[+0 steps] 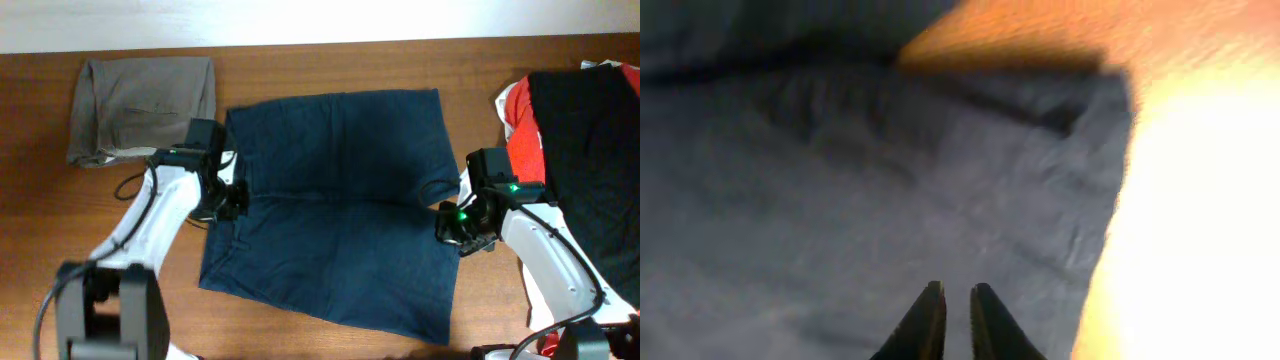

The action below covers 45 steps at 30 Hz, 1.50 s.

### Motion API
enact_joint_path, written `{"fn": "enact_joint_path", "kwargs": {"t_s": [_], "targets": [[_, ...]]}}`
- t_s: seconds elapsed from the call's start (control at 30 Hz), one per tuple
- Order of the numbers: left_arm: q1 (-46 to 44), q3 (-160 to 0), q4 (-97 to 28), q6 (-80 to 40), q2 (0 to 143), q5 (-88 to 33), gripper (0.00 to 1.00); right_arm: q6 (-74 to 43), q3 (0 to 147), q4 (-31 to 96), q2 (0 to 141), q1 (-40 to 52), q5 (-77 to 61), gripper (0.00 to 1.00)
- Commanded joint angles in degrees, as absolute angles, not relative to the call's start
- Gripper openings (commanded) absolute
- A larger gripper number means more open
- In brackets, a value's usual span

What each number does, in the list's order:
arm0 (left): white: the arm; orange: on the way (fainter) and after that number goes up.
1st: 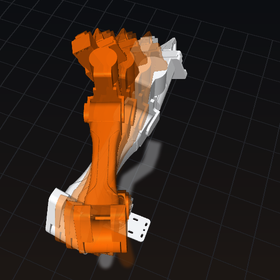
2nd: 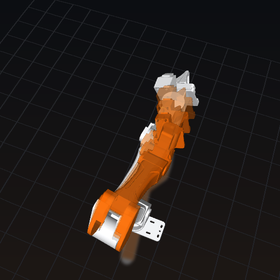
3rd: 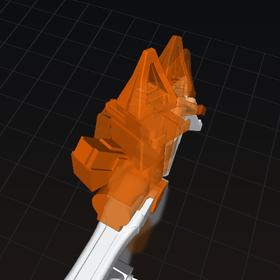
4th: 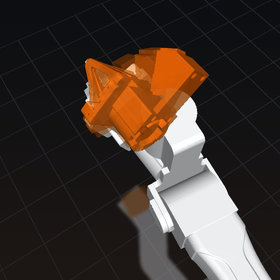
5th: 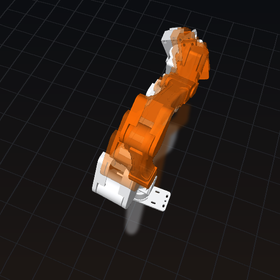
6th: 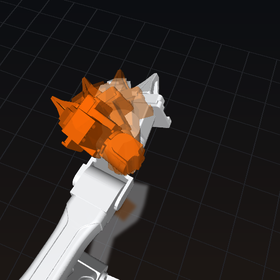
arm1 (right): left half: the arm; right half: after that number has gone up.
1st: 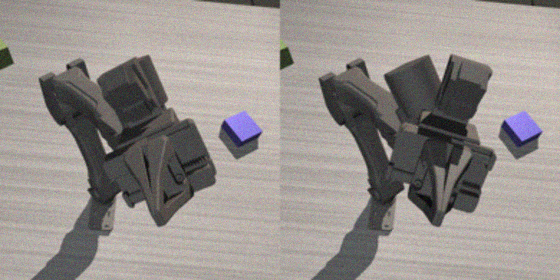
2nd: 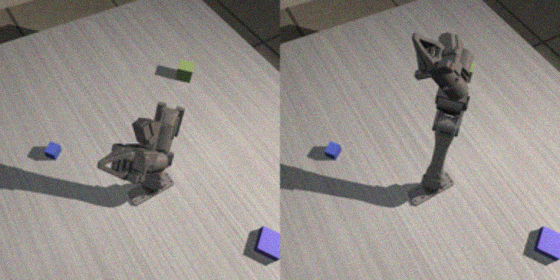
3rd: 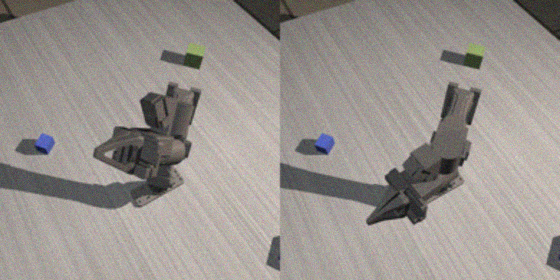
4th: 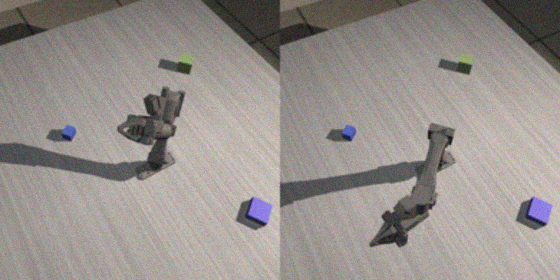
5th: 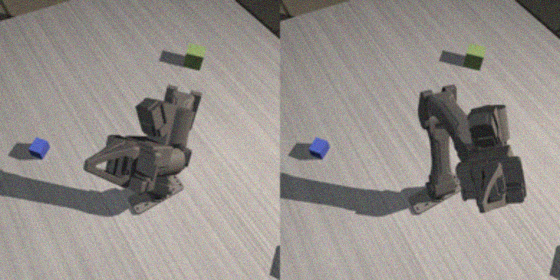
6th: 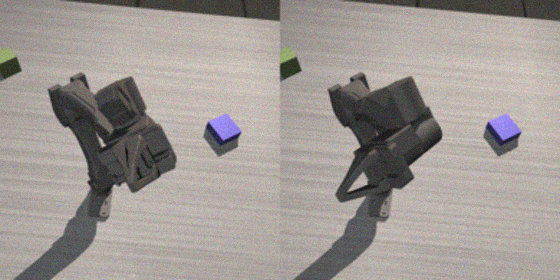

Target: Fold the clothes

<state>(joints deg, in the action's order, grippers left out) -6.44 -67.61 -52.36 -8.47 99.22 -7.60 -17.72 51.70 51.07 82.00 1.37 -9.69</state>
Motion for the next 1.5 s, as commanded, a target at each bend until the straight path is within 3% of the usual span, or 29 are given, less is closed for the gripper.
{"fn": "enact_joint_path", "kwargs": {"t_s": [0.0,0.1,0.23,0.37,0.47,0.53,0.63,0.9,0.97,1.0,1.1,1.33,1.47], "targets": [[-1.85,-67.51,-48.80,-4.86,105.36,-15.42,0.07,-17.41,52.29,49.17,82.15,1.50,-3.11,0.11],[-0.58,-67.48,-45.56,-4.84,106.02,-15.29,0.32,-17.39,52.29,48.58,82.15,1.50,-2.44,0.11],[-0.62,-67.48,-44.53,-4.29,106.19,-17.15,0.50,-17.39,52.29,48.58,82.15,1.50,-2.26,0.12],[-0.64,-67.48,-43.66,-2.94,111.00,-21.93,0.49,-17.39,52.29,48.58,82.15,1.50,-2.26,0.12],[-0.82,-67.57,-42.87,-2.94,114.10,-26.09,0.12,-17.39,52.29,48.56,82.15,1.50,-2.26,0.12],[0.10,-69.78,-44.51,-2.94,112.88,-31.07,0.01,-17.39,52.29,48.56,82.15,1.50,-2.26,0.12],[1.56,-74.81,-49.17,-2.94,109.45,-28.86,0.01,-16.80,52.29,48.58,82.15,1.50,-1.80,0.12],[-0.84,-67.42,-46.00,-12.23,108.75,-3.57,0.01,-16.82,52.18,47.99,83.74,1.50,0.27,0.11],[-0.86,-64.51,-42.85,-12.23,108.77,-3.57,0.01,-16.80,50.98,45.47,85.71,1.50,-0.86,0.11],[-0.86,-64.01,-42.39,-12.21,108.77,-3.57,0.01,-15.81,50.68,43.27,87.05,1.50,-4.78,0.05],[-0.86,-63.40,-42.17,-12.19,108.79,0.45,0.01,-9.85,50.70,38.02,88.01,1.50,-17.58,0.04],[-0.97,-69.32,-42.70,-12.16,108.49,-11.05,0.01,-7.73,48.49,33.36,91.61,1.50,-21.91,0.04],[-1.34,-69.58,-44.84,-12.08,108.51,-7.60,0.01,-10.15,47.13,30.02,99.94,1.43,-15.18,0.04]]}}
